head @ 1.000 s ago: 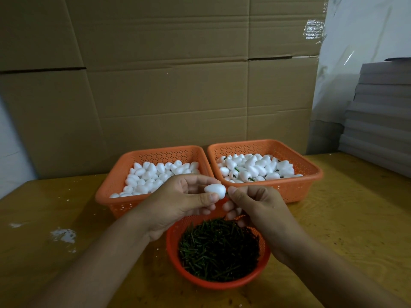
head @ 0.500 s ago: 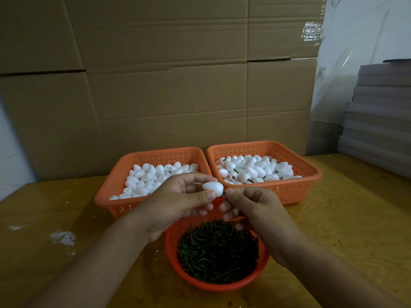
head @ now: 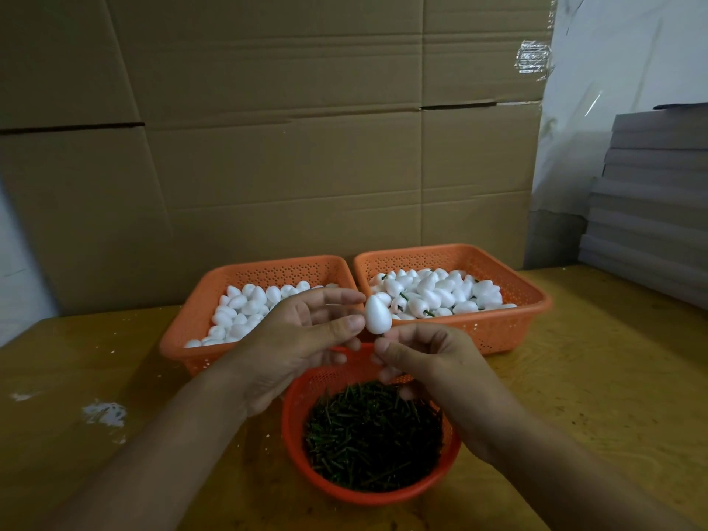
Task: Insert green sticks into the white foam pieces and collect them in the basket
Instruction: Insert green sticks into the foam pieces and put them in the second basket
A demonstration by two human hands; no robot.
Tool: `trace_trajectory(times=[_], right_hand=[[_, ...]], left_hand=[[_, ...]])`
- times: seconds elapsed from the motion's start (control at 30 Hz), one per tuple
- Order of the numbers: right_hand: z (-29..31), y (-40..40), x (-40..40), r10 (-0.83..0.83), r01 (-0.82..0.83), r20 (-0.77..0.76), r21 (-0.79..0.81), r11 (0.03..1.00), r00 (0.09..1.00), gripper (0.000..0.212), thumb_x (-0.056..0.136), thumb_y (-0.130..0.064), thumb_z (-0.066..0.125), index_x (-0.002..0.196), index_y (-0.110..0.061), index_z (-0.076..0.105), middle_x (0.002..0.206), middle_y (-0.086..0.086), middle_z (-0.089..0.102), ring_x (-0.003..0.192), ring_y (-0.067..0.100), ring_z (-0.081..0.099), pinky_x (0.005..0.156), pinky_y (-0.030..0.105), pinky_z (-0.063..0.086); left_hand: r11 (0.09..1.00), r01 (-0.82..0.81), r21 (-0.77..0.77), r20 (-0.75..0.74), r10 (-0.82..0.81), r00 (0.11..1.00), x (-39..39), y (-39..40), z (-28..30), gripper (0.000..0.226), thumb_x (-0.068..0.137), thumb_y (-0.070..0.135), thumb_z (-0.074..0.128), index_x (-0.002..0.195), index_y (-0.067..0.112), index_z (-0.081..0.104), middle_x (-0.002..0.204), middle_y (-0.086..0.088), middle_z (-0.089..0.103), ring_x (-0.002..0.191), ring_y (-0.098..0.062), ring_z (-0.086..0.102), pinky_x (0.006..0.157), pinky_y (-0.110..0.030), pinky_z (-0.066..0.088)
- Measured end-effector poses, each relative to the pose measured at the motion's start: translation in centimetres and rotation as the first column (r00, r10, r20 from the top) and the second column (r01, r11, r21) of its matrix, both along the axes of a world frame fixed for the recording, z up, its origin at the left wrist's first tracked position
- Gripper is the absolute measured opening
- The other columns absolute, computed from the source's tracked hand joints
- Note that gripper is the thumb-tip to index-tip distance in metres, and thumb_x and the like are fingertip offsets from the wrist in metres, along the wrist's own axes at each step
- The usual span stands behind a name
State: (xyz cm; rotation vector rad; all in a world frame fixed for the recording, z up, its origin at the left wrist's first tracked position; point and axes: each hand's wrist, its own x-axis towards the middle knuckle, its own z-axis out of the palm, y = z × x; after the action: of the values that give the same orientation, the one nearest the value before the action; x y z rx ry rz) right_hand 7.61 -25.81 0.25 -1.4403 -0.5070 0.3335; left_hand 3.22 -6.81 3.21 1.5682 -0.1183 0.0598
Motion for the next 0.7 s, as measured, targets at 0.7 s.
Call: trace_trajectory(times=[0.7], right_hand=[[-0.28,-0.15,0.02,0.116,-0.114,0.071,-0.039,0.993,0.991,0.018,0.095,-0.014,0.063,0.085,-0.002,0.073,0.082,0.005,0.074,0.066,0.010,0.064,0.054,0.018,0.046]], left_hand=[[0.983,0.071,0.172,0.060,-0.082,0.995,-0.10,-0.48,-0.24,0.032,0.080,0.026,0.074,0.112,0.030,0.075,0.090,0.001,0.074,0.071,-0.008,0.060,0.067,-0.019,0.051]])
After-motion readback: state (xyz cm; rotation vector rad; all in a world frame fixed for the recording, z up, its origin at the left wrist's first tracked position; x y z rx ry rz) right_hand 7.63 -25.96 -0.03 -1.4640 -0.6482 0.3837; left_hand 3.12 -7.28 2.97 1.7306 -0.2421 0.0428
